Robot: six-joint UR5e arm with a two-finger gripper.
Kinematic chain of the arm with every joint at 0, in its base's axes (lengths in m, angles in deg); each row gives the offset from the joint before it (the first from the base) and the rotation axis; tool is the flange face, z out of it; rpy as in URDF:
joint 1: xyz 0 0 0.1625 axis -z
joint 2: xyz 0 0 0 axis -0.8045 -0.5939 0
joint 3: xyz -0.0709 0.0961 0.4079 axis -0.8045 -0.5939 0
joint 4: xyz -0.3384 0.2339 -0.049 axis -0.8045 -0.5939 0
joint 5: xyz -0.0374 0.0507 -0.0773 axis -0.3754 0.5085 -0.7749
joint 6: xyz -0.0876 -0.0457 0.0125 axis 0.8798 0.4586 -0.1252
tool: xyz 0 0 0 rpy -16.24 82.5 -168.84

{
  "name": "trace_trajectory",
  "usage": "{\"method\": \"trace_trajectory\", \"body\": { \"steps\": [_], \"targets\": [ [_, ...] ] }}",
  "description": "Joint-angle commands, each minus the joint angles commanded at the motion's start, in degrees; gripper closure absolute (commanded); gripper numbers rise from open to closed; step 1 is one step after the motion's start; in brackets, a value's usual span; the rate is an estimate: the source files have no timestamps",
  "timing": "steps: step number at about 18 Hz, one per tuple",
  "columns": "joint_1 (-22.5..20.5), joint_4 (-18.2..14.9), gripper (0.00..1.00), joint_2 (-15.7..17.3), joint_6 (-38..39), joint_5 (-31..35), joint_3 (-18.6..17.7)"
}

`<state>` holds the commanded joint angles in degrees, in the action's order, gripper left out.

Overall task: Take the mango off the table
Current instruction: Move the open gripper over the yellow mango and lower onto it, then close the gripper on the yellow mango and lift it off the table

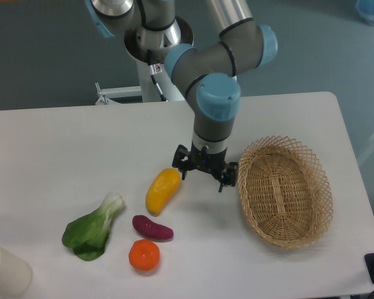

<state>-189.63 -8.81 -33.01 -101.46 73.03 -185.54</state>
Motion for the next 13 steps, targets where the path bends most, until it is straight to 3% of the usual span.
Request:
{"method": "trace_trajectory", "body": {
  "steps": [5, 8, 13],
  "targets": [
    [2.7, 1.7, 0.0, -3.1, 1.1, 0.0, -1.4],
    [2.7, 4.2, 0.0, -3.1, 1.1, 0.1, -3.8],
    [3.4, 4.3, 0.0, -3.1, 1.2, -0.2, -4.8]
  ]
}}
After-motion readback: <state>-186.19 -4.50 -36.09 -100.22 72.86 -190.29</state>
